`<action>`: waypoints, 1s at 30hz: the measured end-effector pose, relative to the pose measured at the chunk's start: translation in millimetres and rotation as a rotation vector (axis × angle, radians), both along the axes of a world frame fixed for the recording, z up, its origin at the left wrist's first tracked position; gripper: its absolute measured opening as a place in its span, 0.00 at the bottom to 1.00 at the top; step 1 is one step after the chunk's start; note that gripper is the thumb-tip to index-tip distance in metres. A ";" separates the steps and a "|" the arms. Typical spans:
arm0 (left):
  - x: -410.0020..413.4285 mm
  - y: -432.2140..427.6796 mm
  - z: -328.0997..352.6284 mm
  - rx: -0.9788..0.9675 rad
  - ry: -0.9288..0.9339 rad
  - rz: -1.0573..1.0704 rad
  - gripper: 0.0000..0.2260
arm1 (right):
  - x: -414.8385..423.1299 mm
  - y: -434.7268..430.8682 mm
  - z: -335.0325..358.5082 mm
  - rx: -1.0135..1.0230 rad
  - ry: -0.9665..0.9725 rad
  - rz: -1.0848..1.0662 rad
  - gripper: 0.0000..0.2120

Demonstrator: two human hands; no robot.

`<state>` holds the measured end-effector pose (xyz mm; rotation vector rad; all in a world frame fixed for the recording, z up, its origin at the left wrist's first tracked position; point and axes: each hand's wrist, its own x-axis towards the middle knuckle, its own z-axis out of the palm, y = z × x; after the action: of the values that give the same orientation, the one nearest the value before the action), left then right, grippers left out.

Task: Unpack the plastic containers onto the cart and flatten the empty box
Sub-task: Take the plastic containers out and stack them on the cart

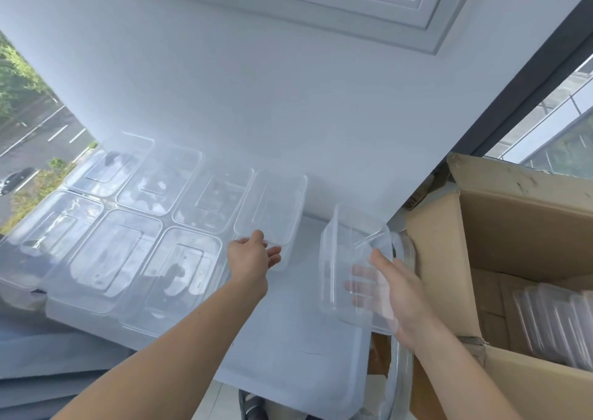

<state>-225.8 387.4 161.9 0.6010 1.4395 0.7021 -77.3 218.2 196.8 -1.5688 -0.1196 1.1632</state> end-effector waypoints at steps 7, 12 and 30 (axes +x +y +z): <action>-1.2 -5.7 2.5 -0.036 -0.034 0.004 0.01 | -3.3 0.6 -1.0 -0.030 -0.028 0.042 0.19; -3.9 -7.3 -0.5 -0.043 -0.021 -0.010 0.03 | -5.2 4.9 -0.7 -0.035 -0.021 0.033 0.17; -77.2 -113.7 31.2 0.214 0.131 -0.404 0.18 | -50.6 2.3 -9.4 -0.056 -0.189 0.282 0.08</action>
<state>-303.0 273.7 193.1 1.0870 1.3141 0.5033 -127.9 220.5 187.4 -1.7493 -0.4487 1.2398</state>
